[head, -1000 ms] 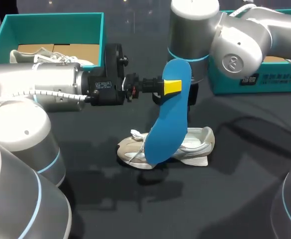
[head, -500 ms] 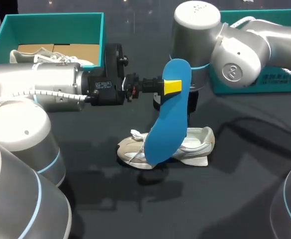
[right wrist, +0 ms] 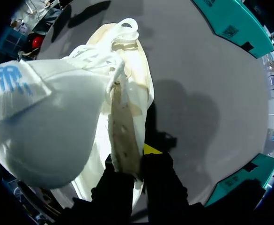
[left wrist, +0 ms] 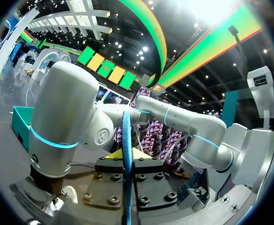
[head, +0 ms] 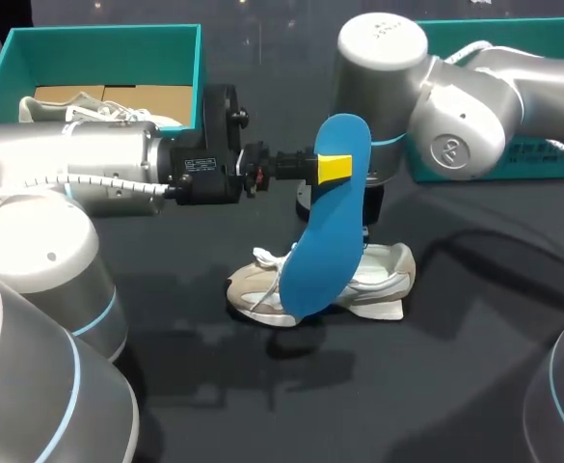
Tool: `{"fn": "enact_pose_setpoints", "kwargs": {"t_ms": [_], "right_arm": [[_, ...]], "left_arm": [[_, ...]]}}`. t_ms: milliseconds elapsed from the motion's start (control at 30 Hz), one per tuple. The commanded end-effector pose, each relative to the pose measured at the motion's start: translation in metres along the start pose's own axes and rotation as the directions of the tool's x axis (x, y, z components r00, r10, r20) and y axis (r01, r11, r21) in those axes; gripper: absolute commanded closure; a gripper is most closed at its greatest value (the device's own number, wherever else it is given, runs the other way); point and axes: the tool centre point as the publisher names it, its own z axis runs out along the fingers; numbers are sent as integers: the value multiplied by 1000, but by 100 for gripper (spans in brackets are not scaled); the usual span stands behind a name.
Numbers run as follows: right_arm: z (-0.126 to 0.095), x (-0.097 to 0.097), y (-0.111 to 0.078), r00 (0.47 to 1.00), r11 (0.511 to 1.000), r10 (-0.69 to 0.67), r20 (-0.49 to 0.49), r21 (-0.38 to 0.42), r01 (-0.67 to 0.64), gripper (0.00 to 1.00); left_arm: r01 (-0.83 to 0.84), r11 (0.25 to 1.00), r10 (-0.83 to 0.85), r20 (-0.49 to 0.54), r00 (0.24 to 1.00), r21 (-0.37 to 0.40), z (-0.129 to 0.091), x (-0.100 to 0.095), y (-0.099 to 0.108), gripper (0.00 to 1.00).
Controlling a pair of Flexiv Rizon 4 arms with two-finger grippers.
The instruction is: Take the shoe out of the shoebox, open the shoe tongue, remove and reinsert the insole, then place the shoe into the shoebox
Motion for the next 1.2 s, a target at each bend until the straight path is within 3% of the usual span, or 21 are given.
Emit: {"fn": "enact_pose_setpoints", "kwargs": {"t_ms": [33,300,500,700,1167,1200], "right_arm": [[-12,5,2,1000,1000,-5,11,16,4,100],[-35,13,2,999,999,31,22,18,-31,100],[-49,24,-1,975,975,218,35,-40,-217,100],[-54,36,1,907,904,420,42,-109,-413,100],[-55,38,2,903,901,427,46,-104,-421,100],[-53,36,-1,874,869,486,28,-124,-479,100]], "left_arm": [[-1,1000,1,0,1000,3,0,0,1,100],[-1,1000,1,0,1000,3,0,0,1,100],[-1,1000,1,0,1000,3,0,0,1,100],[-1,1000,1,0,1000,3,0,0,1,100],[-1,1000,1,0,1000,3,0,0,1,100],[-1,1000,1,0,1000,3,0,0,1,100]]}}
